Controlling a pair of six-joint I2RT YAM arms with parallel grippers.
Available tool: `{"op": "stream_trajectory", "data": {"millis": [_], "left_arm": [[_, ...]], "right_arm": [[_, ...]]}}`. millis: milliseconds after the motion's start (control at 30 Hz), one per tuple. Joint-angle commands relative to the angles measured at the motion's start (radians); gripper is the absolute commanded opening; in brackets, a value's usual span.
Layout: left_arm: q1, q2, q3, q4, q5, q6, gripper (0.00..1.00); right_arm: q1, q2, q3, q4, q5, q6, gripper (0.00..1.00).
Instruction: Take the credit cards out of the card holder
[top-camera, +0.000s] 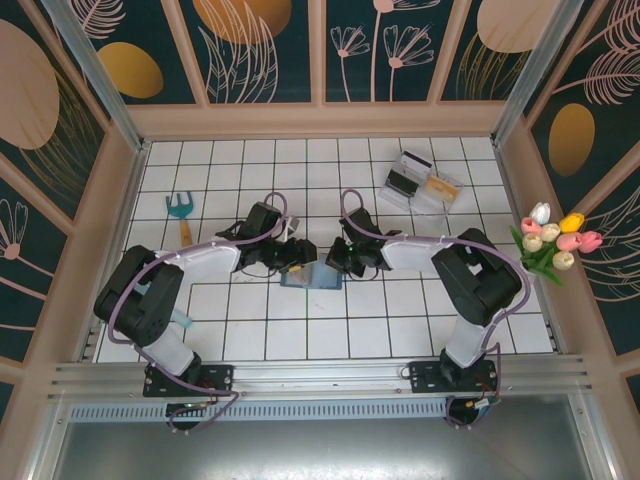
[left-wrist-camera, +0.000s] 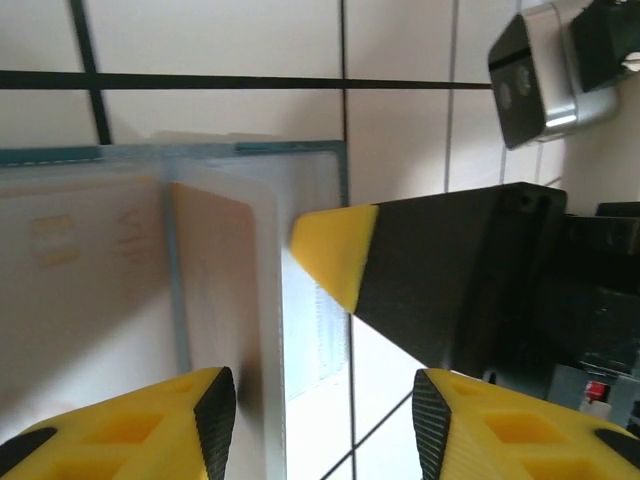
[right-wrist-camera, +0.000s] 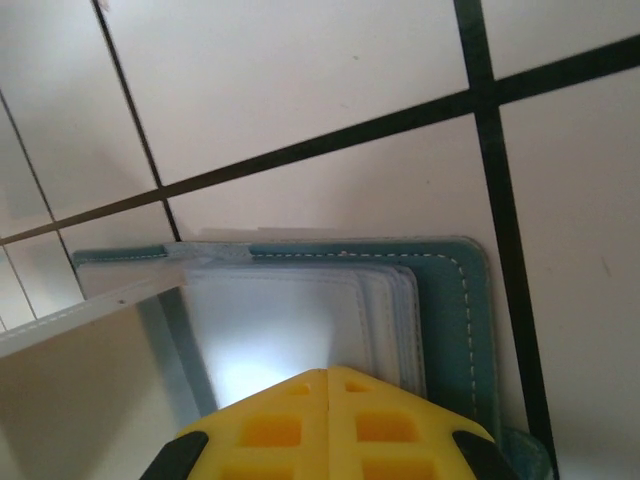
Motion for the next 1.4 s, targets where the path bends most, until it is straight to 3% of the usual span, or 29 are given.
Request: {"op": "stream_trajectory", "data": {"millis": [0, 400, 667, 900, 1367], "left_arm": [[-0.011, -0.022, -0.017, 0.084, 0.061, -0.027, 0.53], [-0.044, 0.070, 0.011, 0.096, 0.041, -0.056, 0.48], [-0.043, 0.039, 0.051, -0.082, -0.113, -0.005, 0.36], [-0.037, 0.042, 0.052, -0.134, -0.202, -0.017, 0.28], [-0.030, 0.107, 0.060, -0.095, -0.135, -0.024, 0.27]], "right_arm": [[0.000, -0.101, -0.012, -0.003, 0.035, -0.014, 0.06], [-0.016, -0.248, -0.070, 0.018, 0.110, -0.002, 0.06], [0.001, -0.144, -0.015, -0.017, 0.031, -0.011, 0.06], [0.024, -0.067, 0.013, -0.056, 0.023, -0.005, 0.05], [0.018, -0.023, -0.006, -0.084, 0.040, -0.006, 0.05]]}}
